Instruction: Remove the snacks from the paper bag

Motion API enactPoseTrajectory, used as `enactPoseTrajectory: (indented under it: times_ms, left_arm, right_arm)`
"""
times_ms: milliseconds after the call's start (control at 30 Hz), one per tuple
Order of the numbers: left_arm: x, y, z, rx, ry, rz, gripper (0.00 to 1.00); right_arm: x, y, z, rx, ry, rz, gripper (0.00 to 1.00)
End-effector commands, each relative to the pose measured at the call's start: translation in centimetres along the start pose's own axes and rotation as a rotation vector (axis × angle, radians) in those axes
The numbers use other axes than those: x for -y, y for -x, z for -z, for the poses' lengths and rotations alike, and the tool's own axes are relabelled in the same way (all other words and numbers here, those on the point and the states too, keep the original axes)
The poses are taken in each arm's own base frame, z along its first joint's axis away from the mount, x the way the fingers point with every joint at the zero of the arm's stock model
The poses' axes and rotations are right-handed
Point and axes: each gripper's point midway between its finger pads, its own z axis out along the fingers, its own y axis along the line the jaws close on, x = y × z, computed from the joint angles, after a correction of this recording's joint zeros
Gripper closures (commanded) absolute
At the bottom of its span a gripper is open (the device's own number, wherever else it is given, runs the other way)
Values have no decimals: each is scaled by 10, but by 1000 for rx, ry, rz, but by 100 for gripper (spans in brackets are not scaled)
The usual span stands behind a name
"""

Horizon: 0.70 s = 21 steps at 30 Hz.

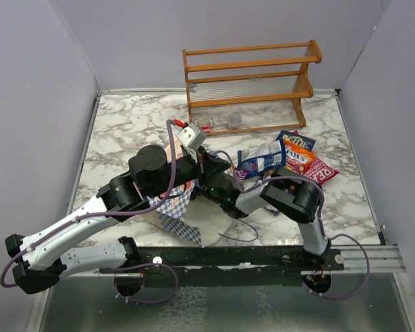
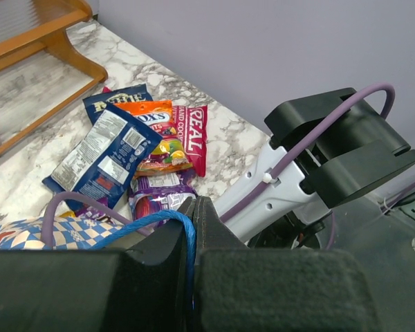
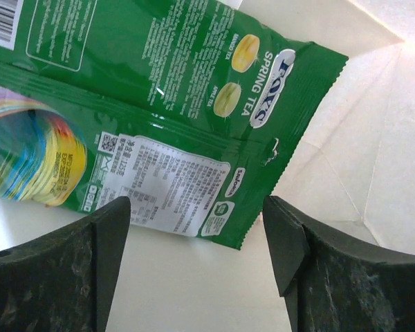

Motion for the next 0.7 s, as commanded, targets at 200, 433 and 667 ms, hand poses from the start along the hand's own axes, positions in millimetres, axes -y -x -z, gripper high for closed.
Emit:
enactPoseTrajectory:
  times_ms: [200,433,667]
  left_arm:
    - [20,21,1,55,-92,-15,100]
    - [24,19,-4,45,-116,-8,100]
    - [26,24,-4,48,-118,-14,100]
  right_arm:
    - [-25,17,-22,50,137,-106,10]
    - [-31,18,-40,48,135,-230,9]
    - [-30,12,-52,47,101,-261,14]
